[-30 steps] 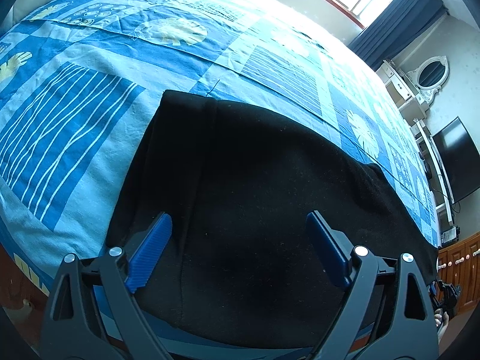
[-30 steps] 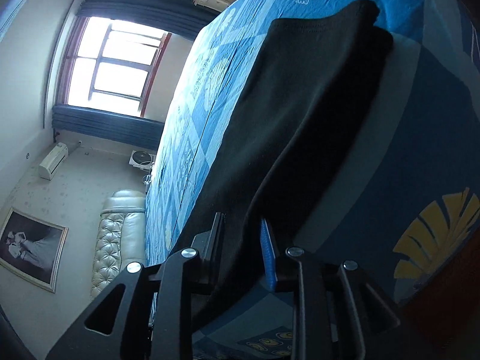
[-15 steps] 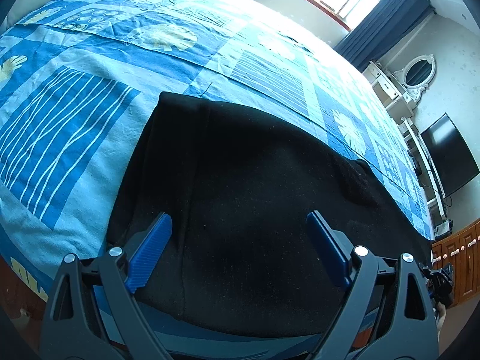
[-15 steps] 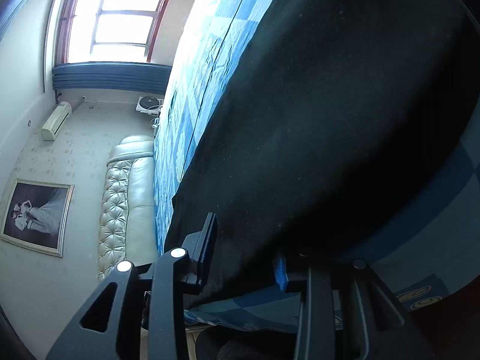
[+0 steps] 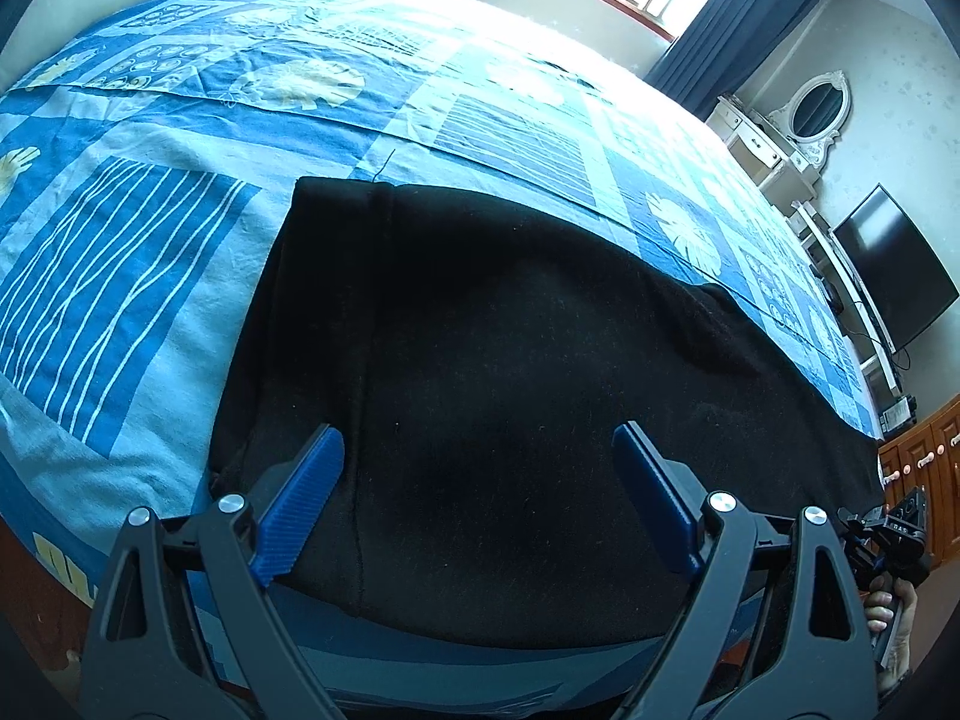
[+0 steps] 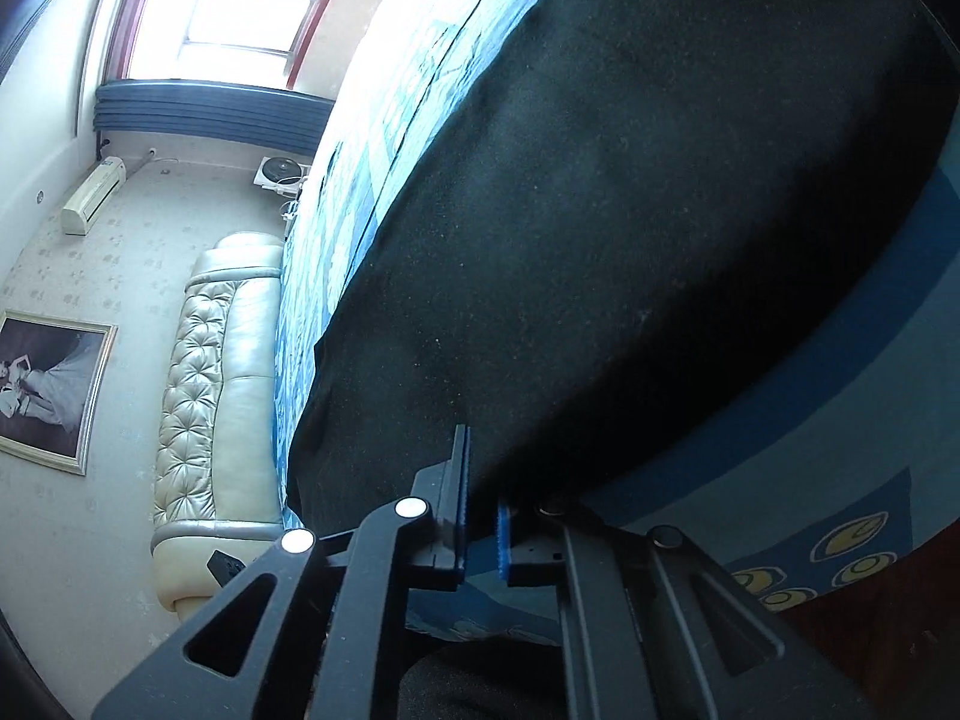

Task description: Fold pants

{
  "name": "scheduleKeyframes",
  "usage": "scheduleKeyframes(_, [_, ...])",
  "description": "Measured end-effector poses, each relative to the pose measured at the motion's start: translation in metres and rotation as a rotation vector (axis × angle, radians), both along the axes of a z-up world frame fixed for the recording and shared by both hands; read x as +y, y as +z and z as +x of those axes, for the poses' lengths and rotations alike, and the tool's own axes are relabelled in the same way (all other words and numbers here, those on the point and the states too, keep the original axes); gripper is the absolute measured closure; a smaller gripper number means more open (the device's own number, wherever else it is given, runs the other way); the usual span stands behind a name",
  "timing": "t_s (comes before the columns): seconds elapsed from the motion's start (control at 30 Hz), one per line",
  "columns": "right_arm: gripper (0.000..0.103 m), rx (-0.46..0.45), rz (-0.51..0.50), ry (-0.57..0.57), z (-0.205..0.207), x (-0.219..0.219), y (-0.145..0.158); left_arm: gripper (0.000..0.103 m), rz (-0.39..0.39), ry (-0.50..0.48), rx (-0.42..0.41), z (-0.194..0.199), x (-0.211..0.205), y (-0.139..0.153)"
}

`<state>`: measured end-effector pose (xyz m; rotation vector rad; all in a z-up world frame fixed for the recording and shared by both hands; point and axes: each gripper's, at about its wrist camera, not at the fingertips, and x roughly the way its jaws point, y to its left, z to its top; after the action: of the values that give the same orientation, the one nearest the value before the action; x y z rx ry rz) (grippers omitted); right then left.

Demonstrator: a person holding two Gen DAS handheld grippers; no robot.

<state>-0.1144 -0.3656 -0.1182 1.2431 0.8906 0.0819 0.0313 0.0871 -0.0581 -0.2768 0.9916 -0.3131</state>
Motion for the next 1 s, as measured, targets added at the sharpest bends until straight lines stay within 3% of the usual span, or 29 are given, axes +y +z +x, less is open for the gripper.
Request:
scheduleKeyframes(0.23, [0.096,-0.009,-0.048,0.023,-0.002,0.001,0.005,0.012,0.012,-0.005,-0.003,0.0,-0.001,0.0])
scheduleKeyframes(0.47, [0.085,-0.001,-0.135,0.089,-0.022,-0.009,0.025,0.012,0.059,-0.025,-0.022,-0.004,-0.008,0.004])
scheduleKeyframes(0.53, [0.077,-0.006,-0.183,0.101,-0.034,-0.022,0.036,0.012,0.076,-0.038,-0.041,-0.007,-0.013,0.009])
scheduleKeyframes(0.6, [0.073,-0.025,-0.233,0.08,-0.048,-0.044,0.05,0.012,0.077,-0.055,-0.067,-0.011,-0.018,0.017])
scheduleKeyframes(0.7, [0.058,-0.048,-0.284,-0.014,-0.069,-0.097,0.069,0.012,0.071,-0.083,-0.099,-0.015,-0.028,0.027])
scheduleKeyframes(0.83, [0.042,-0.061,-0.333,-0.153,-0.087,-0.185,0.083,0.012,0.086,-0.117,-0.08,-0.012,-0.04,0.022])
scheduleKeyframes(1.0, [0.041,0.066,-0.425,-0.222,-0.082,-0.274,0.073,0.012,0.102,-0.118,-0.029,-0.009,-0.044,0.005])
